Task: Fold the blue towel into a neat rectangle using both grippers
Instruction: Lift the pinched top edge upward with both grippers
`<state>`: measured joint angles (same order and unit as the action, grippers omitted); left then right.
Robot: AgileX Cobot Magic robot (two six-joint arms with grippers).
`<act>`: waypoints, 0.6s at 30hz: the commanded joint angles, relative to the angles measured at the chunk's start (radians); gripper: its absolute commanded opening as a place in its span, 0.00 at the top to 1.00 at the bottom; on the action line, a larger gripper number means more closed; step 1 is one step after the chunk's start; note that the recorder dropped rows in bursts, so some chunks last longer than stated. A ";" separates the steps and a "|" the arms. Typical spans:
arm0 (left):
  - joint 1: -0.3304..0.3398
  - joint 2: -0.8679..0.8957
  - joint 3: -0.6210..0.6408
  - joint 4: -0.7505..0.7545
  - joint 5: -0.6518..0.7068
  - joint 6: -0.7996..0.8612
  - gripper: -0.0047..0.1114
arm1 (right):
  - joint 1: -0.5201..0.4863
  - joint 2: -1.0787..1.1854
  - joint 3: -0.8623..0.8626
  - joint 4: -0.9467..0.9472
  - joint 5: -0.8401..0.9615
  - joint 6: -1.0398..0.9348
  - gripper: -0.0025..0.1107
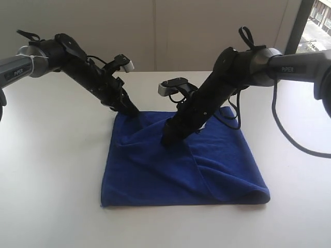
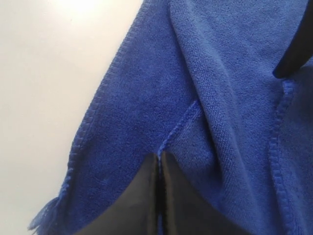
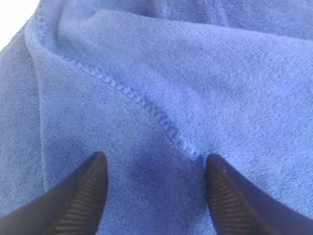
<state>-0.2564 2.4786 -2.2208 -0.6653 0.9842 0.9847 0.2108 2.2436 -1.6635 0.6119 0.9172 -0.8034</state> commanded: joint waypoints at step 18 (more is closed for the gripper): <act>-0.005 -0.013 -0.003 -0.021 0.011 0.002 0.96 | 0.002 -0.028 -0.001 0.024 0.021 -0.007 0.72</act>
<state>-0.2564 2.4786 -2.2208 -0.6653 0.9817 0.9847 0.2108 2.2287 -1.6635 0.6280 0.9387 -0.8034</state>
